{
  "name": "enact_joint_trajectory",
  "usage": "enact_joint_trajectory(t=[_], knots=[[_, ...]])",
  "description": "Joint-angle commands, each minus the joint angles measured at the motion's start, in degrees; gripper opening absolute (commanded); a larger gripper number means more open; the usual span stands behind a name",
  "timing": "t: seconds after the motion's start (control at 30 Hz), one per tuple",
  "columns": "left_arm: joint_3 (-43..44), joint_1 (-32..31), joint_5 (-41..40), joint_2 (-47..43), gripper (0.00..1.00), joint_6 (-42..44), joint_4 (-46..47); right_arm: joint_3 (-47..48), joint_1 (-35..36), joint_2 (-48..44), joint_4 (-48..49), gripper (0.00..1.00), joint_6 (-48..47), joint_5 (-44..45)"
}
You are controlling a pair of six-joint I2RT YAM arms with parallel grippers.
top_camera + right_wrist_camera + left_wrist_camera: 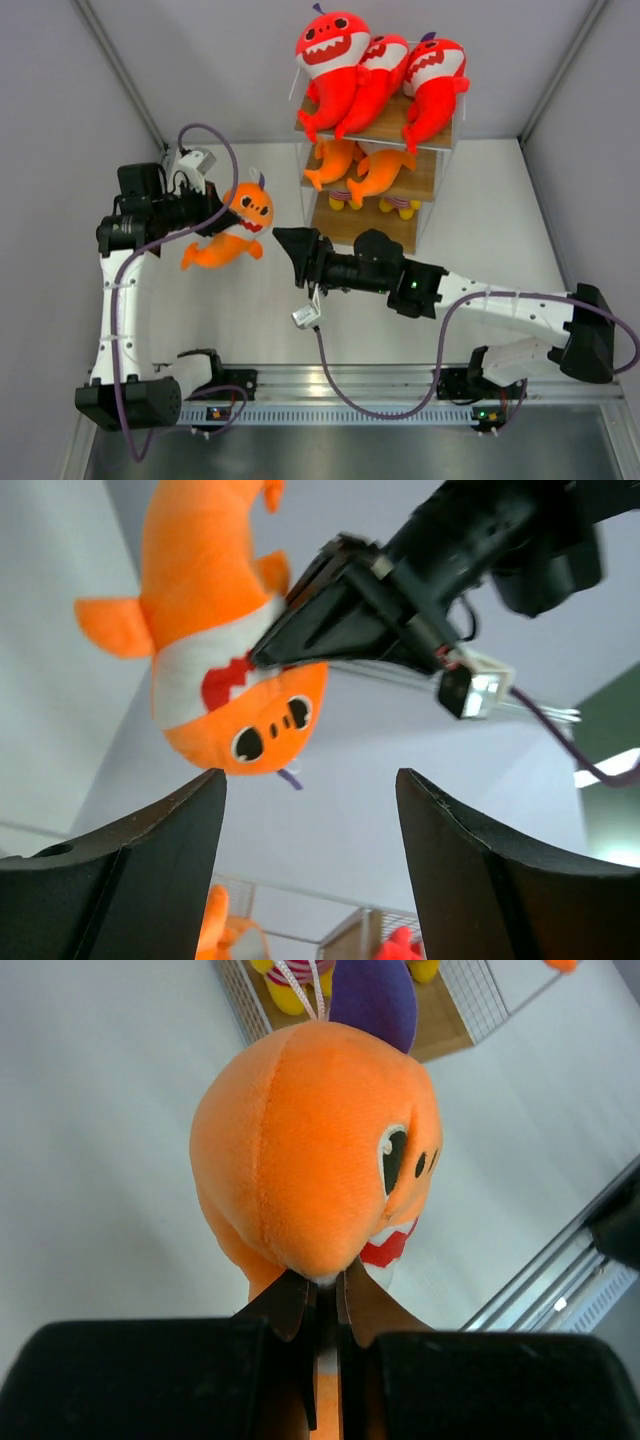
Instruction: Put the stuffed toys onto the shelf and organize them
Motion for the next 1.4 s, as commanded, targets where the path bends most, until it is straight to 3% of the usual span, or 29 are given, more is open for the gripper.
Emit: enact_joint_trajectory(t=[0.0,0.23,0.33,0.63,0.83,1.0,1.3,1.33,1.37], knots=[[4.10,0.17,-5.31,0.26,0.00,-15.17,10.85,-2.74,4.22,-1.92,15.35,0.69,-1.93,2.37],[7.71,0.43,-3.90,0.97,0.00,-25.28,13.58,0.41,8.45,12.39,30.46,0.70,-9.67,2.29],[7.89,0.78,-4.17,0.79,0.00,-26.00,13.49,4.45,8.45,20.55,33.74,0.70,-14.23,2.20],[7.71,1.05,-1.71,0.96,0.00,-26.79,13.58,15.01,7.14,32.00,37.87,0.71,-19.60,5.80],[7.19,1.05,-0.39,1.14,0.00,-26.61,13.58,17.38,5.81,33.94,37.80,0.70,-19.87,6.68],[7.63,1.22,0.58,1.14,0.00,-26.79,13.58,18.18,4.94,34.65,34.98,0.64,-19.78,7.47],[7.54,1.49,1.02,1.31,0.00,-26.79,13.58,16.94,3.35,34.38,35.25,0.66,-21.10,9.15],[7.54,1.58,1.02,1.23,0.00,-26.79,13.58,17.03,3.18,34.47,35.16,0.65,-21.19,9.15],[7.45,1.58,0.93,1.23,0.00,-26.79,13.58,17.21,3.18,34.56,34.98,0.56,-21.19,9.15]])
